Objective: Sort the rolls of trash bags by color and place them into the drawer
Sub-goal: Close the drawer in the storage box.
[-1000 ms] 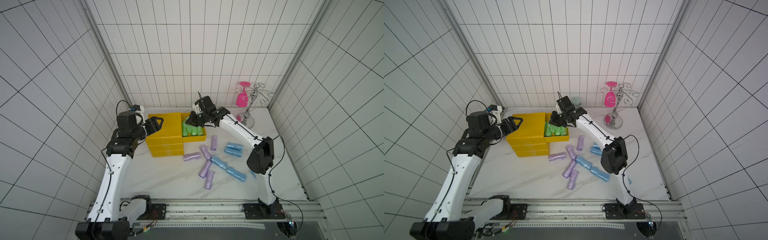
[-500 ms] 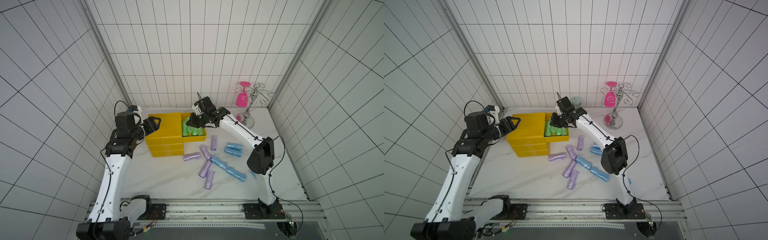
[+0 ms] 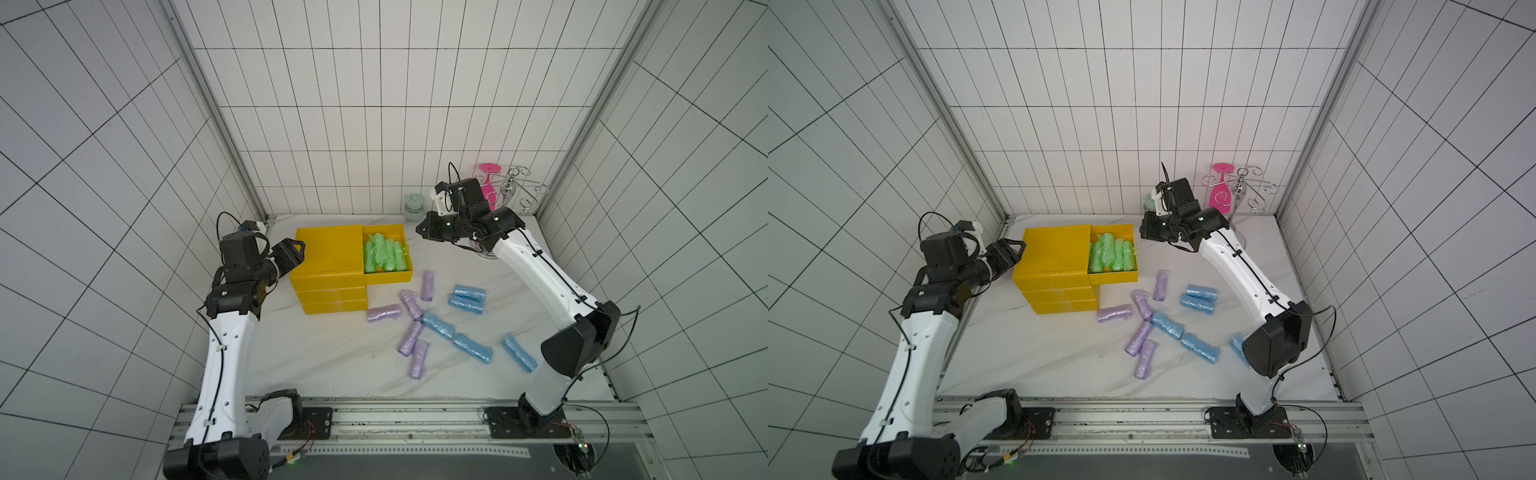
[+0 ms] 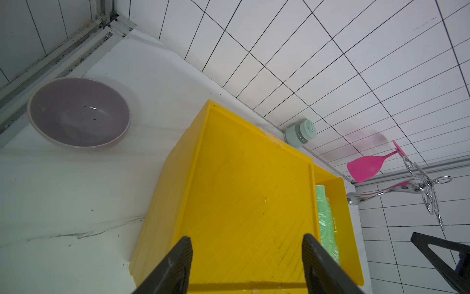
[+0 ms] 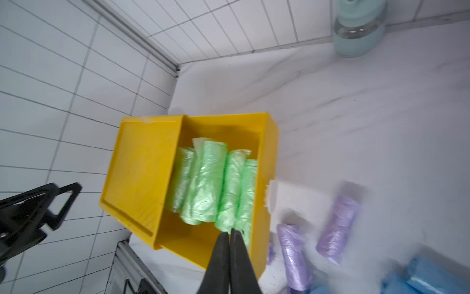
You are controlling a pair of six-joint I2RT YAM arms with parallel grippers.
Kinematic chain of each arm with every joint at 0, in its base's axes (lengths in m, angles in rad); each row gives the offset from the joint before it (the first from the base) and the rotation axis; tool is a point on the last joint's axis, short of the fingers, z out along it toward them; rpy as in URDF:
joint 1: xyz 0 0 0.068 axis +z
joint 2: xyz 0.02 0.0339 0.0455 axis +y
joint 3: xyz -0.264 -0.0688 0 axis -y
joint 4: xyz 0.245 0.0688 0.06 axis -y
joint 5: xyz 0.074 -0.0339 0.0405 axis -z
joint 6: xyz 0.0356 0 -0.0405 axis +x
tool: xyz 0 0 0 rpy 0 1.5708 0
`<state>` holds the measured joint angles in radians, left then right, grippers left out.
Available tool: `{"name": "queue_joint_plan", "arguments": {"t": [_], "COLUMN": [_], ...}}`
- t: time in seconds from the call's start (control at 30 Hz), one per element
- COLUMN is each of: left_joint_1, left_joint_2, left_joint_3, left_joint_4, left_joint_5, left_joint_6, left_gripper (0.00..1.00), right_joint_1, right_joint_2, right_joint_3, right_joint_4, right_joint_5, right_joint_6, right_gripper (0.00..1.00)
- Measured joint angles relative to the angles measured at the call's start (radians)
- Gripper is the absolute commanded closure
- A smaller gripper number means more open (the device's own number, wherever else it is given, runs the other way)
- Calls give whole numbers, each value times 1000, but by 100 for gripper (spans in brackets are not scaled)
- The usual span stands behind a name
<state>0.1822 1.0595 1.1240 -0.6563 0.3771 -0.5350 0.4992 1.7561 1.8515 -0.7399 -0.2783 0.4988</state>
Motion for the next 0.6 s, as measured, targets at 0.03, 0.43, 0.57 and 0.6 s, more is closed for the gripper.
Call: {"name": "queue_joint_plan", "arguments": {"t": [0.03, 0.43, 0.57, 0.6], "left_joint_1": [5, 10, 10, 10], "left_joint_2": [5, 81, 118, 124], "left_joint_3": [-8, -29, -28, -28], "left_joint_4": [9, 77, 108, 117], "left_joint_5": [6, 39, 48, 50], "left_joint_6": [-7, -33, -32, -32], "left_gripper": [32, 32, 32, 32], "right_joint_1": [-11, -19, -18, -14], "right_joint_2": [7, 187, 229, 240], "right_joint_3": [-22, -64, -57, -50], "right_joint_4": [-7, -6, -3, -4], "right_joint_5": [11, -23, -47, -52], "right_joint_6": [-8, -31, -27, -25], "right_gripper": [93, 93, 94, 94]}}
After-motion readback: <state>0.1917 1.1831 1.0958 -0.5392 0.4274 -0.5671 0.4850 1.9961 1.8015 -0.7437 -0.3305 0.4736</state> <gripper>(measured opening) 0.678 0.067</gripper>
